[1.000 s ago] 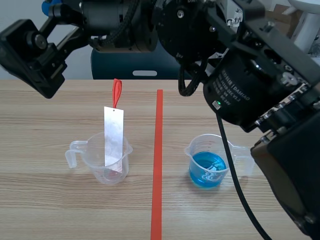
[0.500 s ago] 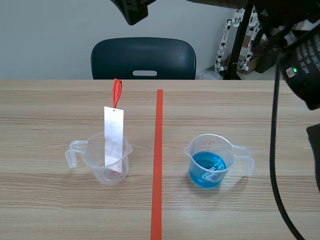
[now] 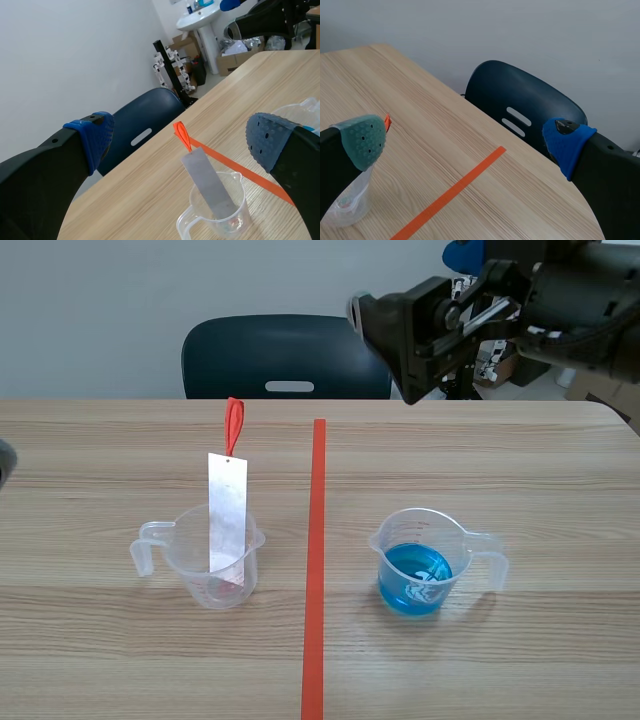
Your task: Do the redox reaction experiment. return to the home posture
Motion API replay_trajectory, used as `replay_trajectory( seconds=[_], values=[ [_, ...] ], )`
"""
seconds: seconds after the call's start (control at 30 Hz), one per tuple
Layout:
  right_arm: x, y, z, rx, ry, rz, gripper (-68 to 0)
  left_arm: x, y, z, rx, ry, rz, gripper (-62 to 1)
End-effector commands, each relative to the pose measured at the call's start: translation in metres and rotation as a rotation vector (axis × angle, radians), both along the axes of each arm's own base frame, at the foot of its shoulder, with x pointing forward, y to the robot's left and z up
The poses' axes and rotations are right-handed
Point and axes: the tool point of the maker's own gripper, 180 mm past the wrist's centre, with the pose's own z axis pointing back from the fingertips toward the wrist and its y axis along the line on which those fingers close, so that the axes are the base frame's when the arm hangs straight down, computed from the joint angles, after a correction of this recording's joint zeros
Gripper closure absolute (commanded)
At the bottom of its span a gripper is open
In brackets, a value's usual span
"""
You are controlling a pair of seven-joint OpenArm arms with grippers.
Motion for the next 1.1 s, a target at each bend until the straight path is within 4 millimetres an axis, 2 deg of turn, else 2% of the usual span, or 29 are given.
replay_trajectory(
  seconds=[0.0,0.3,0.43,0.7,0.87,1.07],
  values=[
    [-0.005,-0.002,0.015,-0.005,-0.059,0.005,-67.9,0.002,-0.003,0.006,-0.031,-0.015,0.002,-55.0],
    [-0.031,-0.022,0.002,0.028,-0.068,-0.019,-67.9,0.015,-0.011,-0.008,0.016,0.021,0.006,-55.0],
    [-0.037,-0.031,-0.01,-0.023,-0.076,-0.046,-67.9,0.021,-0.012,-0.01,0.017,0.024,0.012,-55.0],
    [-0.05,-0.04,-0.027,-0.085,-0.074,-0.102,-67.9,0.018,-0.022,-0.02,0.04,0.053,-0.012,-55.0],
    [-0.057,-0.044,-0.02,-0.093,-0.095,-0.169,-67.9,0.015,-0.028,-0.023,0.05,0.061,-0.042,-55.0],
    [-0.08,-0.028,-0.007,-0.108,-0.114,-0.142,-67.9,0.014,-0.03,-0.031,0.097,0.075,-0.051,-55.0]
  ],
)
